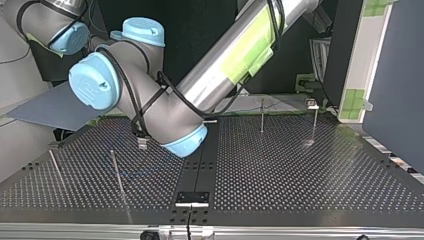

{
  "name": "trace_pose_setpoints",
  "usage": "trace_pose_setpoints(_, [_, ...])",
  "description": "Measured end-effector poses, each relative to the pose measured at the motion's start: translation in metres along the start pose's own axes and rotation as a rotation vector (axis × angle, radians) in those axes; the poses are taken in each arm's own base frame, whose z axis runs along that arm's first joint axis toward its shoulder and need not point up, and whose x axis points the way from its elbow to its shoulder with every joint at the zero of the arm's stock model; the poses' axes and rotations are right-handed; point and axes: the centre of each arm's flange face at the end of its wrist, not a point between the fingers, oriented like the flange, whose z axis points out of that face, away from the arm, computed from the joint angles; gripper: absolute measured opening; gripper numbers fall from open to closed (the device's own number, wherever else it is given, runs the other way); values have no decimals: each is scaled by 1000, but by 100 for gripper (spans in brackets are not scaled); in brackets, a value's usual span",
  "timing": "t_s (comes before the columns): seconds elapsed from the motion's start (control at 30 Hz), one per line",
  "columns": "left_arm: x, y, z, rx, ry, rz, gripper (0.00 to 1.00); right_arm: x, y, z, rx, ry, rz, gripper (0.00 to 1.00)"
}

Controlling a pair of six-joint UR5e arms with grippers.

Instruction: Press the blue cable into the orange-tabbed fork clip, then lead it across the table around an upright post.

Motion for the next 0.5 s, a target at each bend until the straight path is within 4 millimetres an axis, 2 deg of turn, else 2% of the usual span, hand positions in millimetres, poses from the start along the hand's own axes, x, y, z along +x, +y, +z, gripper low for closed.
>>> trace_pose_setpoints(0.23, [0, -2, -16, -4, 1, 21, 99, 0, 0, 0, 0, 0, 0, 0])
trace_pose_setpoints(0.5, [-21, 16, -25, 4, -51, -5, 99, 0, -1, 0, 2, 0, 0, 0])
